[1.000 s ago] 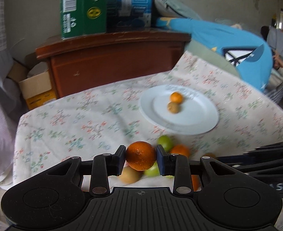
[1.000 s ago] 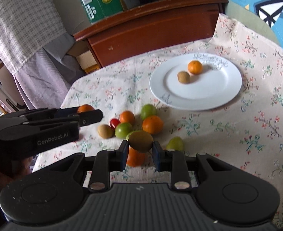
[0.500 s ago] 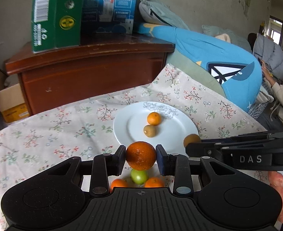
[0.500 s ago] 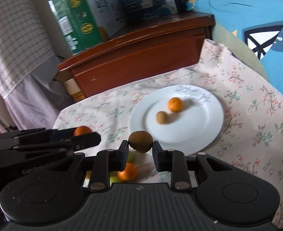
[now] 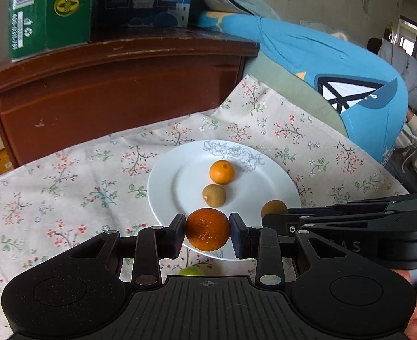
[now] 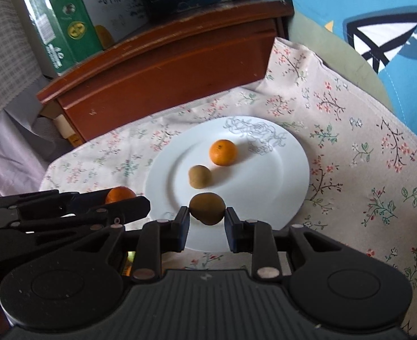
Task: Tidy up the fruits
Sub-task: 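Carry both fruits over the white plate and open both tools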
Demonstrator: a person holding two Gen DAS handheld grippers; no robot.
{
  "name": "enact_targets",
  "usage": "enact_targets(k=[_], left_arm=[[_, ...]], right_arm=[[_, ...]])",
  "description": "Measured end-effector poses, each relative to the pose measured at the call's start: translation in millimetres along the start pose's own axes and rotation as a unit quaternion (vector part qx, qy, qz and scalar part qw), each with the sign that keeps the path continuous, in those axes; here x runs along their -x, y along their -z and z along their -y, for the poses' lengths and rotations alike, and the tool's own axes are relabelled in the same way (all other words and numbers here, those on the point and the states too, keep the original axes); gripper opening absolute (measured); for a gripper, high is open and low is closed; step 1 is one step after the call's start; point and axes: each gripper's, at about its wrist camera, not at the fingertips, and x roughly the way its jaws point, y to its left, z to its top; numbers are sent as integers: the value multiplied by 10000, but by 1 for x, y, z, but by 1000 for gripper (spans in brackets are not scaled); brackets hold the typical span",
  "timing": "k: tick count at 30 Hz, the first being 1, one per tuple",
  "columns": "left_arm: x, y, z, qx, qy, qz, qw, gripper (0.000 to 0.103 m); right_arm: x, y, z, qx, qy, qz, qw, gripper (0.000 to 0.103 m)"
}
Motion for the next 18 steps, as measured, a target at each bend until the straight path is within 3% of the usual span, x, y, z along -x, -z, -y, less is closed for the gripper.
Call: enact_targets(k=[13, 16, 18], left_arm=[[-20, 0, 4, 108, -164, -207, 9996, 33], [-18, -2, 6, 86, -358, -175, 9992, 46], [-14, -3, 6, 119, -486, -115, 9987, 60]], right_arm=[[-23, 0, 12, -225, 209, -210, 9993, 29], [-22, -1, 12, -216, 258, -143, 9993, 30], [-21, -3, 12, -242, 267, -111, 9993, 30]])
